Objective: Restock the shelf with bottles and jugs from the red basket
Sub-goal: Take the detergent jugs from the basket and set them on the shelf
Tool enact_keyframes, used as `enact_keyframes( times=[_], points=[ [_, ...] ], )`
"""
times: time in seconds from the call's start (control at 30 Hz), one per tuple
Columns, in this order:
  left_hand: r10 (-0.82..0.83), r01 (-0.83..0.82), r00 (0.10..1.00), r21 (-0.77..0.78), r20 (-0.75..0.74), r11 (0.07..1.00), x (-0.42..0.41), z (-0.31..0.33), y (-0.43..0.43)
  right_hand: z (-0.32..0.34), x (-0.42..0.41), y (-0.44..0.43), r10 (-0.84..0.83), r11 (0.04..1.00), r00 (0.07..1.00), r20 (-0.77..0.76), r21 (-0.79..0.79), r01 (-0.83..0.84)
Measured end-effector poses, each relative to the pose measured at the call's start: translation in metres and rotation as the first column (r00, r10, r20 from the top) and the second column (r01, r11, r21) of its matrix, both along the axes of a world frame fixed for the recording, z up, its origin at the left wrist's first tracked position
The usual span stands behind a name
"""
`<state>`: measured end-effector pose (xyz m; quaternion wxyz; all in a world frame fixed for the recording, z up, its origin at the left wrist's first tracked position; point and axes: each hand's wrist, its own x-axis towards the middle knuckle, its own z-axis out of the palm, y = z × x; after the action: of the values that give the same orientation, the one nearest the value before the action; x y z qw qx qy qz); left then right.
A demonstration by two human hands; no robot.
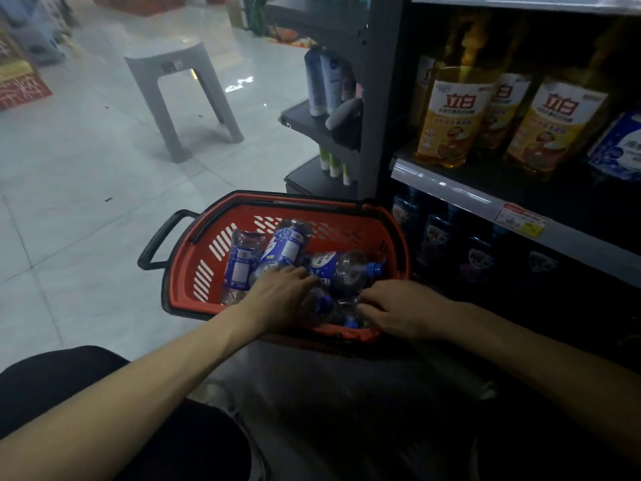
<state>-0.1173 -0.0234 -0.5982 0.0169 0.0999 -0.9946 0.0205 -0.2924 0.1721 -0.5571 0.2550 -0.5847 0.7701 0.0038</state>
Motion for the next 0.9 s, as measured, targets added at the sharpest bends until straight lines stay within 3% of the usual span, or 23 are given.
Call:
enact_keyframes(
  times=[0.1,0.23,0.4,0.7,0.8,0.9],
  points=[
    [0.188,-0.188,0.982,-0.023,0.02,0.982,-0.009,0.003,-0.019,-0.003,-0.004,0.004,0.036,0.999,0.993,-0.11,0.0,-0.036],
    [0.439,-0.43,0.892,-0.098,0.111,0.898,-0.02,-0.014,-0.041,-0.009,-0.011,0.01,0.151,0.988,0.939,-0.309,0.013,-0.155],
    [0.608,-0.622,0.779,0.066,0.153,0.78,-0.044,-0.041,-0.052,-0.013,-0.014,0.007,0.141,0.99,0.941,-0.308,0.012,-0.144],
    [0.744,-0.783,0.621,0.157,0.247,0.602,-0.069,-0.055,-0.061,-0.021,-0.015,0.006,0.146,0.986,0.936,-0.321,-0.028,-0.163],
    [0.795,-0.822,0.558,0.288,0.238,0.491,-0.071,-0.047,-0.062,-0.015,-0.014,0.006,0.151,0.985,0.932,-0.329,-0.026,-0.168],
    [0.788,-0.787,0.564,0.45,0.247,0.422,-0.06,-0.032,-0.074,-0.006,-0.015,0.006,0.149,0.983,0.929,-0.34,-0.052,-0.177]
  ],
)
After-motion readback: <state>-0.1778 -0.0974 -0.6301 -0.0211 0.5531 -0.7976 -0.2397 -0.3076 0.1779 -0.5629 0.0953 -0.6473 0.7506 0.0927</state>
